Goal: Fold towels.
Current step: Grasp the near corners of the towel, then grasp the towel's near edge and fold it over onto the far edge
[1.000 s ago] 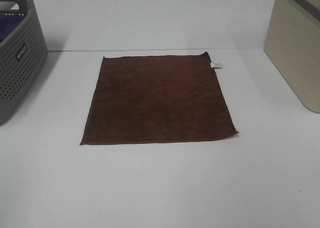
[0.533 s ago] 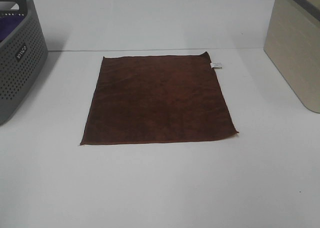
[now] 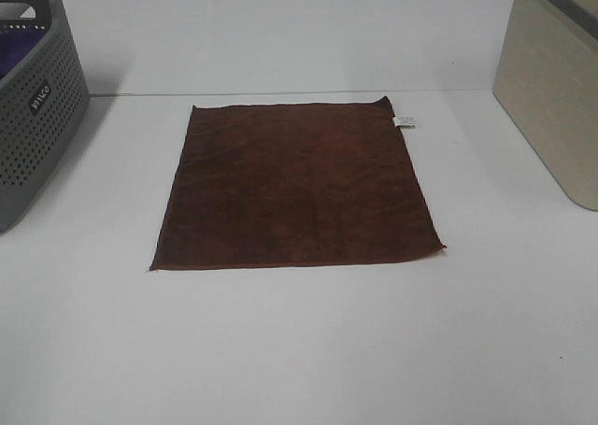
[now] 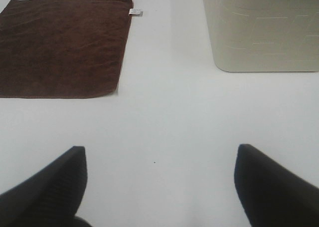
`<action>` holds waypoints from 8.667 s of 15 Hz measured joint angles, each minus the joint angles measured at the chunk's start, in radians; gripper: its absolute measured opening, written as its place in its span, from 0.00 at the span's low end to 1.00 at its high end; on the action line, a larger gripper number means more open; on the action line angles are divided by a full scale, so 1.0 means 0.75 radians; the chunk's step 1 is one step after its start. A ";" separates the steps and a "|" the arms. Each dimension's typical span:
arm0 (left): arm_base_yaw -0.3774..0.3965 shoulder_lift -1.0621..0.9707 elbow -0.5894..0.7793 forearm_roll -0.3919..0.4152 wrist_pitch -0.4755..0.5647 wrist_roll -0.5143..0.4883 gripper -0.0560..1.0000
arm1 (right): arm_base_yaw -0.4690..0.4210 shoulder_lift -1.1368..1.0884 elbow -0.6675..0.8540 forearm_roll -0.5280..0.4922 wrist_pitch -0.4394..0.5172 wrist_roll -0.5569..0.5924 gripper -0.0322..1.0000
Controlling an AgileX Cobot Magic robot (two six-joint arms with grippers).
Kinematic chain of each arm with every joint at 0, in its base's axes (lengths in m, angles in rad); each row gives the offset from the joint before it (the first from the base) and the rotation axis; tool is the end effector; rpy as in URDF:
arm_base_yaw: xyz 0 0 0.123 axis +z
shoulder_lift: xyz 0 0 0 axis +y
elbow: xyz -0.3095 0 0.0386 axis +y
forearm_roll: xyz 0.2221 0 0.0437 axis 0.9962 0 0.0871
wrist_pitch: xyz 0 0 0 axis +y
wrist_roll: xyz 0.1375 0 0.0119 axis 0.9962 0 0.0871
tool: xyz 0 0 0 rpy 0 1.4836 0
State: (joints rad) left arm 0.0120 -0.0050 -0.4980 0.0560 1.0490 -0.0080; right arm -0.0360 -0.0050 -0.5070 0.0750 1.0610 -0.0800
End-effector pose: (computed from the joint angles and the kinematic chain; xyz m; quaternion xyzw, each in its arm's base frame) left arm -0.0127 0.0065 0.2443 -0.0094 0.8490 0.0290 0.5275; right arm -0.0138 0.0095 0.2456 -0.0204 0.8493 0.0069 0.5274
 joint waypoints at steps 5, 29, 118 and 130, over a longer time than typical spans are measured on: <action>0.000 0.000 0.000 0.000 0.000 0.000 0.78 | 0.000 0.000 0.000 0.000 0.000 0.000 0.79; 0.000 0.000 0.000 0.000 -0.001 0.000 0.78 | 0.000 0.000 0.000 0.000 0.000 0.000 0.78; -0.392 2.671 -0.985 -0.861 -0.989 0.233 0.07 | 0.193 2.819 -1.252 0.795 -0.400 -0.459 0.04; -0.388 2.848 -0.987 -0.828 -1.163 0.241 0.43 | 0.205 2.931 -1.252 0.821 -0.640 -0.468 0.51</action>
State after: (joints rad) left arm -0.2790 2.1310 -1.2380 -0.5650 0.1770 0.1730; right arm 0.1180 2.1930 -1.4460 0.6910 0.5810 -0.4310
